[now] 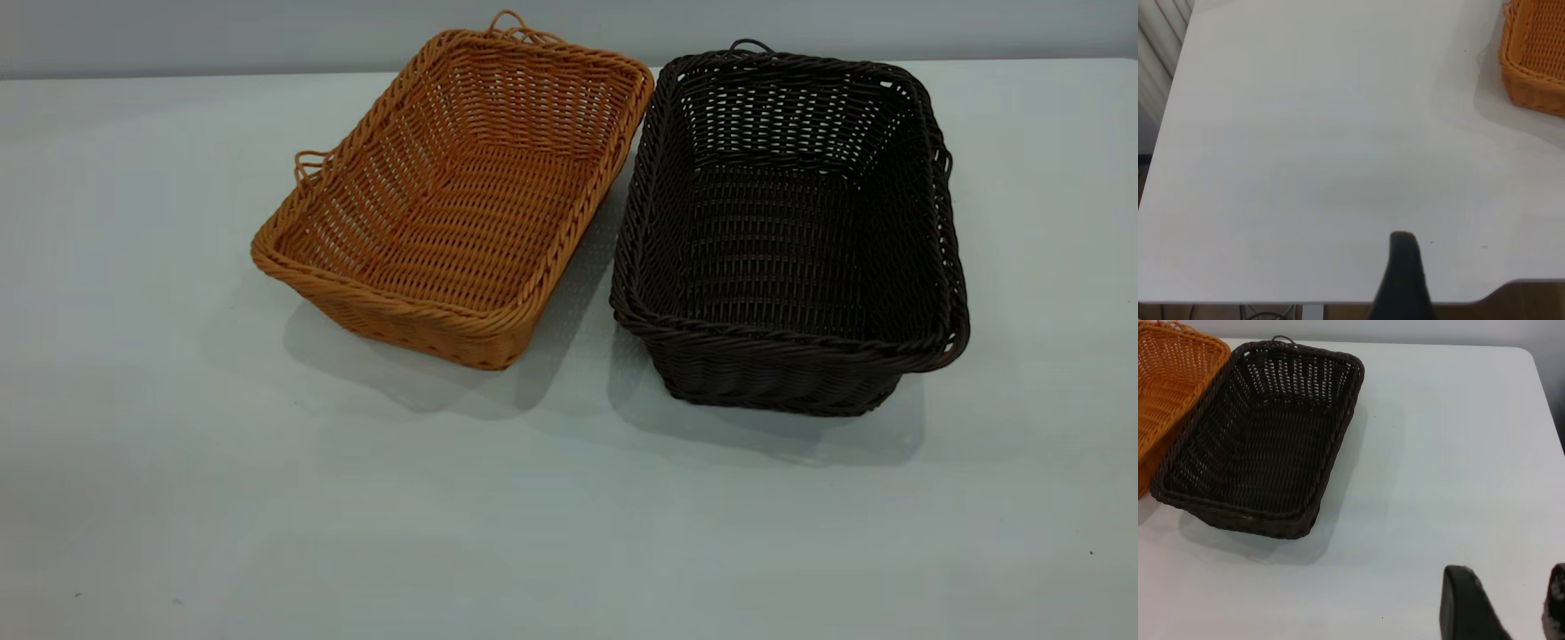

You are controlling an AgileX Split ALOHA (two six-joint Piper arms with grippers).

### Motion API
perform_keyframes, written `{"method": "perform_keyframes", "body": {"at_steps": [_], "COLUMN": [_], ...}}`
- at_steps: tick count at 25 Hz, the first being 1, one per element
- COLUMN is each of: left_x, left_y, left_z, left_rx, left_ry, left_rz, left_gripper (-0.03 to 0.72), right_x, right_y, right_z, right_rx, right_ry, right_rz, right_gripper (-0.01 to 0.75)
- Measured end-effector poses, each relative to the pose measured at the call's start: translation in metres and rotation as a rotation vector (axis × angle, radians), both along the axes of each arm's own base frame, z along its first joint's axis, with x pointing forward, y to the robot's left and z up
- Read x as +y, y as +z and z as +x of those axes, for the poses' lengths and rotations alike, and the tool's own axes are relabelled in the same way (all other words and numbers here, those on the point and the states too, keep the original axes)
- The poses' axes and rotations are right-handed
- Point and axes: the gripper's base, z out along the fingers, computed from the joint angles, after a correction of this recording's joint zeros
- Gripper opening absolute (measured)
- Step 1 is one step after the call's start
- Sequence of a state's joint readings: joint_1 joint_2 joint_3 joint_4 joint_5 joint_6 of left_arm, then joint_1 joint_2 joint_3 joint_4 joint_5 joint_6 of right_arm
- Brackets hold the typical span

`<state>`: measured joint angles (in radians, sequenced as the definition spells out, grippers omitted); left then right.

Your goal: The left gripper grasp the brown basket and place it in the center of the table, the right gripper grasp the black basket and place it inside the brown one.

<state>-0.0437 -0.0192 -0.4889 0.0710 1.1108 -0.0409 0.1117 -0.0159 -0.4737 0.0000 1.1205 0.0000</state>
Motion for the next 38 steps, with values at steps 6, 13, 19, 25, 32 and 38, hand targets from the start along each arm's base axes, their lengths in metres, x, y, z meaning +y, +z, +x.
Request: {"method": "perform_keyframes", "body": {"at_steps": [6,13,19,25,32,38], "left_x": [0.0,-0.007,-0.018,-0.048,-0.08,-0.097], "left_y": [0.025,0.061,0.059,0.032,-0.031,-0.084], "left_z": [0.007,0.085,0.183,0.276,0.36,0.413], "left_rx": [-0.069,-0.016,0.059,0.129,0.223,0.294], "left_ry": [-0.003,-0.02,-0.082,-0.206,-0.264,-0.286], "left_rz": [-0.026,-0.028,-0.025,-0.012,0.009,0.025], "left_gripper": [0.543,0.543,0.543,0.543,0.543,0.543], "right_x": [0.0,0.0,0.0,0.002,0.006,0.013], "right_y": [0.0,0.002,0.009,0.01,0.009,-0.002], "right_z": [0.0,0.0,0.002,0.018,0.054,0.101], "right_rx": [0.0,-0.016,-0.031,0.061,0.184,0.341], "right_ry": [0.0,-0.003,-0.022,-0.04,-0.056,-0.066], "right_rz": [0.0,0.007,0.042,0.056,0.056,0.068], "right_gripper": [0.239,0.311,0.598,0.69,0.673,0.657]}}
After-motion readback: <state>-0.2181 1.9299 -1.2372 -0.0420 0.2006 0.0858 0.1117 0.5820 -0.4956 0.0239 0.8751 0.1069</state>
